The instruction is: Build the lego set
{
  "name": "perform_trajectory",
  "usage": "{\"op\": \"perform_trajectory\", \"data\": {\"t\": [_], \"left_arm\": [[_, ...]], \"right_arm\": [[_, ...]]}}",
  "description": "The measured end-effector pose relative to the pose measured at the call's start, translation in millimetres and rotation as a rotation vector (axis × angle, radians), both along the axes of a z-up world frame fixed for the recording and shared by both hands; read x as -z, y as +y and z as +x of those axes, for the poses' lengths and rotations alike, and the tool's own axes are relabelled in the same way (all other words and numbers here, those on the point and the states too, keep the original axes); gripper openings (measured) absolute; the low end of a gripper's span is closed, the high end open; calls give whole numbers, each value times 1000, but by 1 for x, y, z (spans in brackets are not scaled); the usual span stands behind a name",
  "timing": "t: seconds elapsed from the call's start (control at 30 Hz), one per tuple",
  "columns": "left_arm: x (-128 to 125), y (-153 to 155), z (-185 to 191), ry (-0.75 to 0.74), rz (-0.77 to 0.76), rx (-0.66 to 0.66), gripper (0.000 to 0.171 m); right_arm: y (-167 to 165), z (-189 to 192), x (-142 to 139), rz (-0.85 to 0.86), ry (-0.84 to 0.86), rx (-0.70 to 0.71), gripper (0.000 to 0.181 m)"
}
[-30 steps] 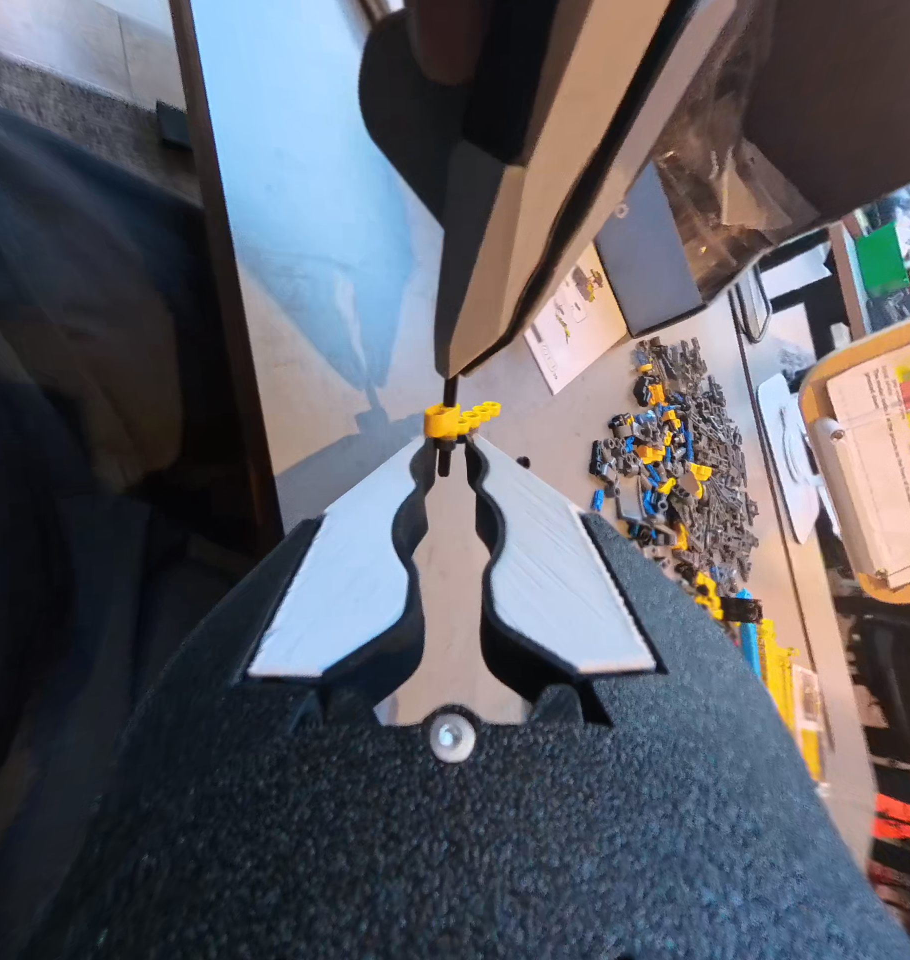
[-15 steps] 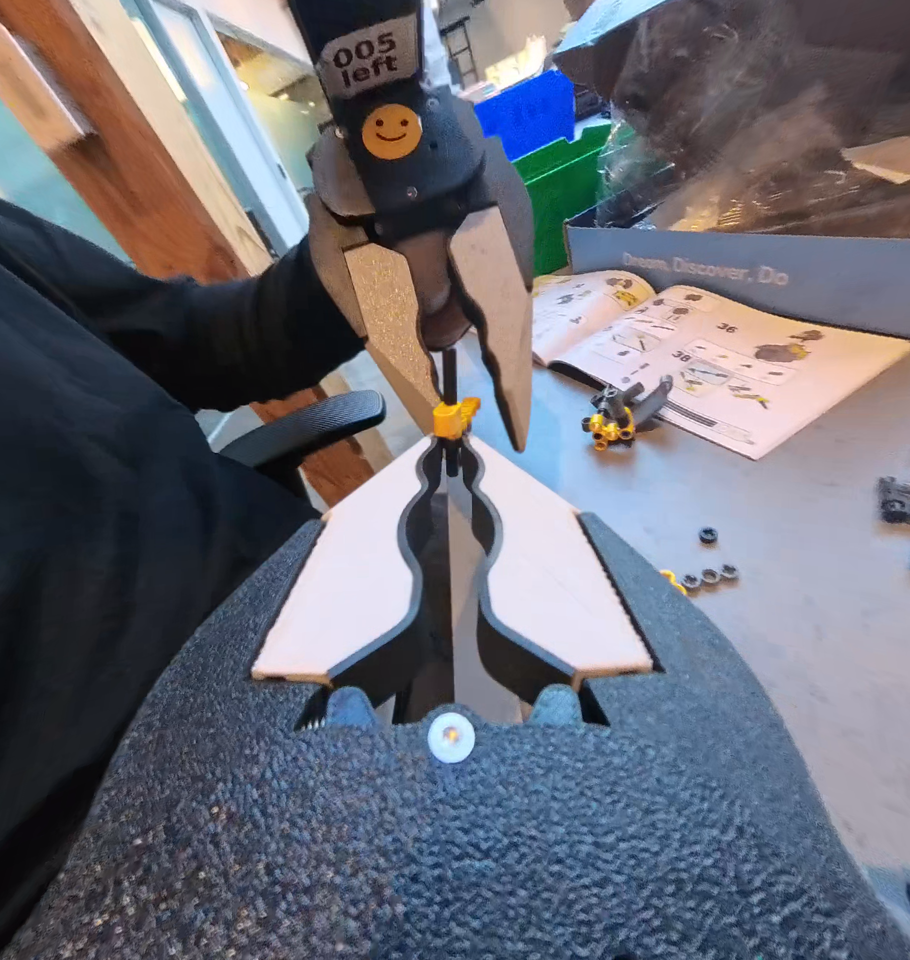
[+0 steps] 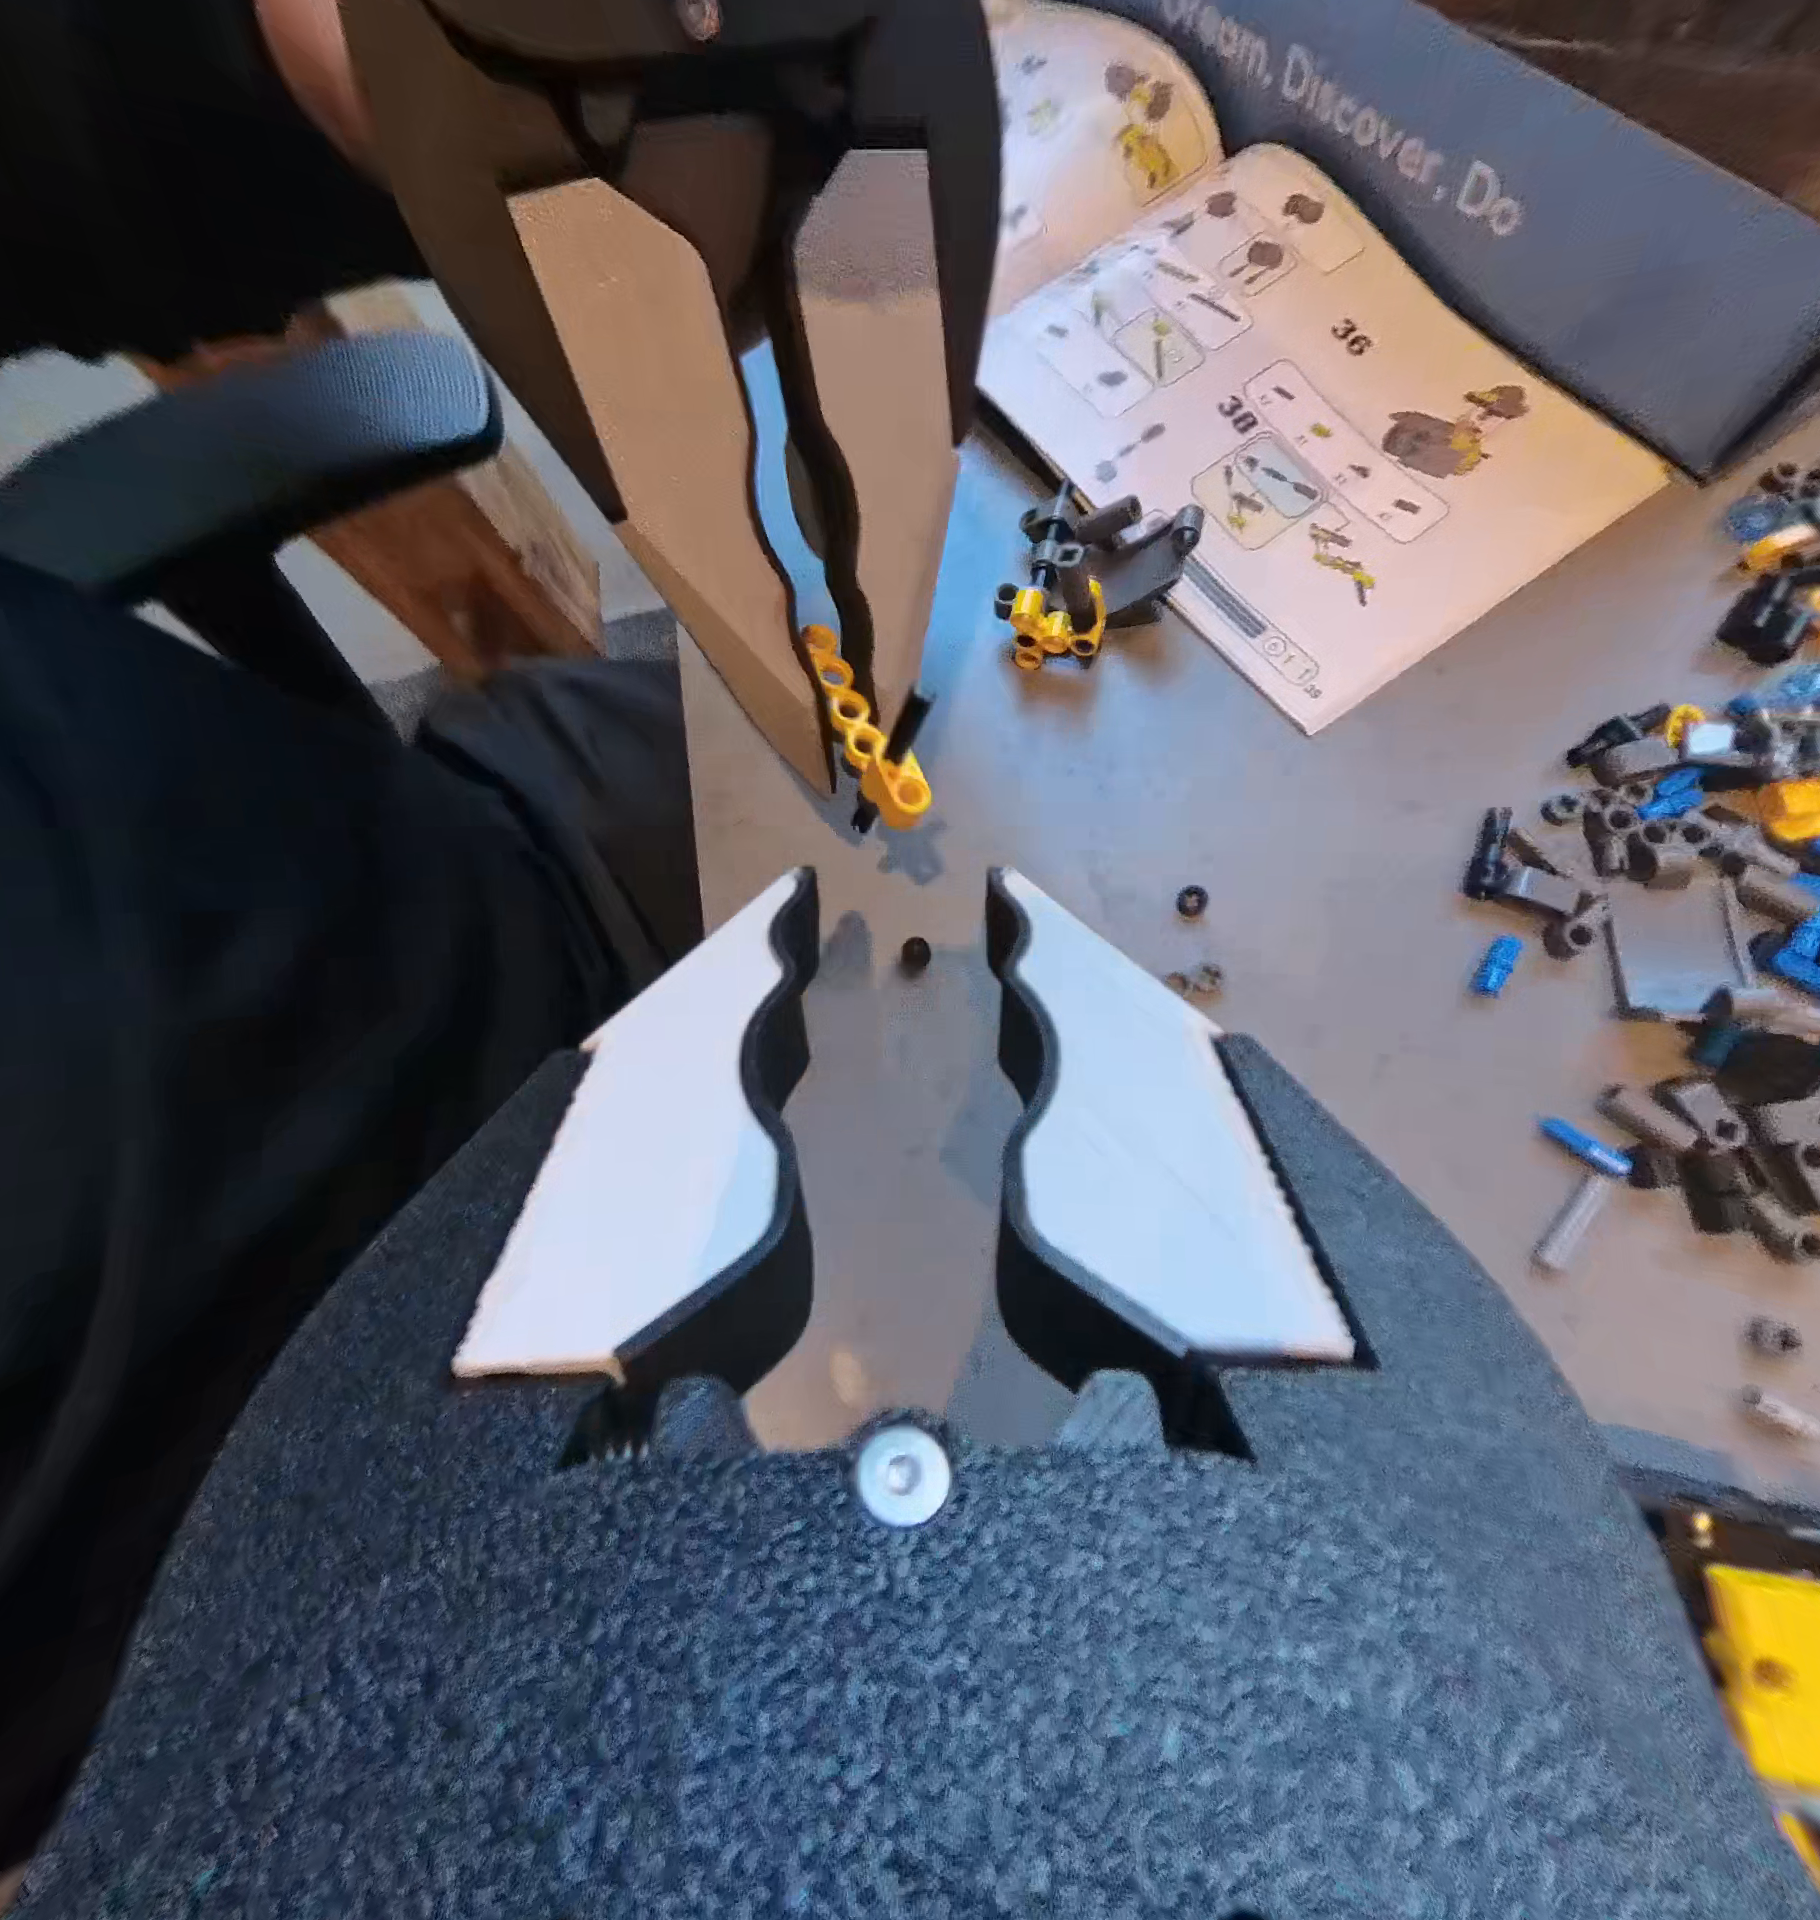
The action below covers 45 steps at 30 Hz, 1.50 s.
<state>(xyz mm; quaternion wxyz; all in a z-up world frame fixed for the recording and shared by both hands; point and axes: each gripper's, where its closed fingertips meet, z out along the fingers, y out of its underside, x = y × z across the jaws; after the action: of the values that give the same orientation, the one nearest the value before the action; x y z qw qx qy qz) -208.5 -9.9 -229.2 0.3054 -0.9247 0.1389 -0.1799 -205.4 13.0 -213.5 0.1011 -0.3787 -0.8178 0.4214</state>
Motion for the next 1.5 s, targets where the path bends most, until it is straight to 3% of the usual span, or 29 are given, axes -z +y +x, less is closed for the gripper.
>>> {"op": "perform_trajectory", "data": {"t": [0.23, 0.37, 0.77, 1.13, 1.27, 1.5], "left_arm": [[20, 5, 2, 98, -7, 30, 5], [30, 7, 4, 88, -8, 28, 5], [39, 13, 3, 138, 31, 19, 6], [27, 11, 1, 109, 92, 27, 18], [28, 12, 1, 128, 96, 45, 7], [32, 11, 2, 122, 93, 46, 7]], "right_arm": [[-4, -3, 27, 238, -67, -136, 10], [-5, -3, 29, 201, -112, -144, 20], [-3, 0, 43, 276, -144, -198, 7], [1, 4, 43, 281, -218, -189, 7], [-1, 4, 45, 312, -227, -208, 7], [-1, 5, 48, 350, -233, -220, 7]]}}
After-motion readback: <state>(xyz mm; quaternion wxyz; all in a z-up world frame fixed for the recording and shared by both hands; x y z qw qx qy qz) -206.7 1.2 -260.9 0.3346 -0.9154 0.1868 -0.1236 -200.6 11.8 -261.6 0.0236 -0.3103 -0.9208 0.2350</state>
